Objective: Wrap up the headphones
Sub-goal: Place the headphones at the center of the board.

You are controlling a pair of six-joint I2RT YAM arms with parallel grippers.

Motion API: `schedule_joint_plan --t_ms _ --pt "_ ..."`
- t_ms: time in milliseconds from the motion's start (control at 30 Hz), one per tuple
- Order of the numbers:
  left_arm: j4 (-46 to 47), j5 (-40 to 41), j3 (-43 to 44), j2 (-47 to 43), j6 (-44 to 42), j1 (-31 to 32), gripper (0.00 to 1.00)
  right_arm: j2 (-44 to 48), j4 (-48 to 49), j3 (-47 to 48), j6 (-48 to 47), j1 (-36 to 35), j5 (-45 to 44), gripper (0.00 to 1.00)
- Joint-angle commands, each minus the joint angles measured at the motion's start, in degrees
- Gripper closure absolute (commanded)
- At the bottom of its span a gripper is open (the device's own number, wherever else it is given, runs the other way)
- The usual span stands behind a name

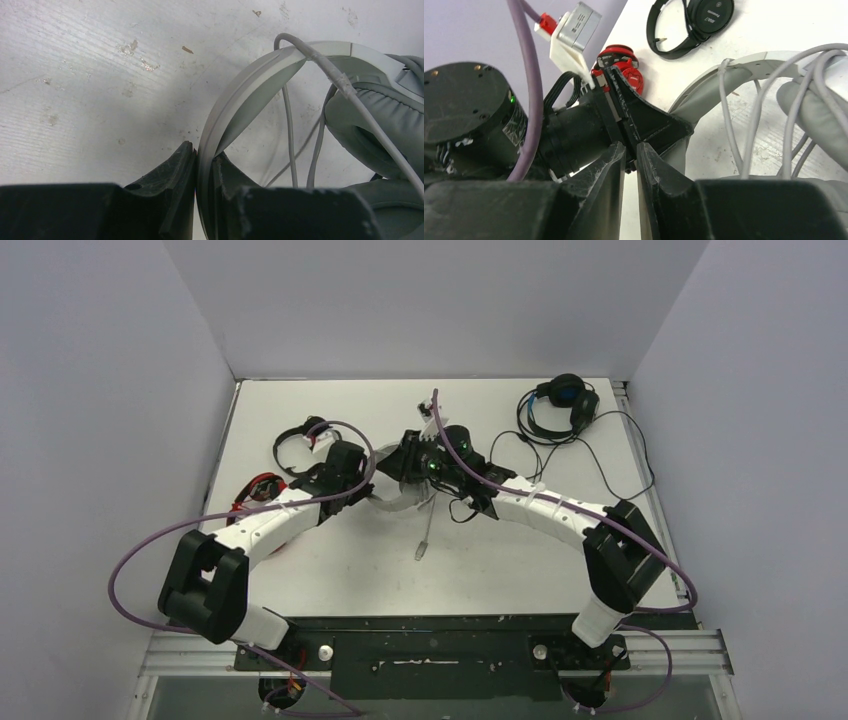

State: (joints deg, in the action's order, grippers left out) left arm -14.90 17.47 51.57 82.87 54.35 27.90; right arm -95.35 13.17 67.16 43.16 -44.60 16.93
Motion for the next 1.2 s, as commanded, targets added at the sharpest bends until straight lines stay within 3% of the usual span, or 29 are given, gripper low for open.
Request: schedule_joint_plan --t_ms 0,200,300,433,533,667,767,1000,1167 --pt "3.5 -2.0 4.2 -0.8 2.8 -0.6 1.00 1.7 1.5 1.7 -3.7 0.3 4.9 0.81" --pt "6.1 2.1 1.8 -0.2 1.9 -1.5 1.00 8.0 -0.4 -2.2 -10.7 0.3 6.3 0.72" --pt "8.3 3.7 0.5 0.2 1.4 -1.5 1.00 13.2 -3.7 -8.0 -13.5 0.1 2.4 0.68" --pt "9.7 4.3 0.1 0.9 1.1 -1.6 1.00 19.6 -11.6 -14.1 -16.6 -2.9 -10.1 0.67" --pt "10.1 4.2 0.0 1.3 1.1 -1.6 1.00 22.2 -15.2 -19.4 -18.0 -9.4 -25.0 0.58" --pt "10.7 4.7 -0.2 1.6 1.1 -1.6 1.00 17.4 -19.2 -20.0 -16.9 -16.7 -37.4 0.49" --pt "11.0 5.1 -0.3 1.7 1.3 -1.6 1.00 13.0 -18.9 -19.8 -16.0 -20.1 -42.6 0.48" --pt "11.8 4.7 -0.2 2.2 1.5 -1.6 1.00 2.8 -19.1 -16.8 -14.3 -20.2 -43.6 0.49" --pt "12.1 4.6 -0.2 2.5 1.7 -1.6 1.00 -0.1 -15.7 -17.1 -13.0 -18.2 -38.7 0.51"
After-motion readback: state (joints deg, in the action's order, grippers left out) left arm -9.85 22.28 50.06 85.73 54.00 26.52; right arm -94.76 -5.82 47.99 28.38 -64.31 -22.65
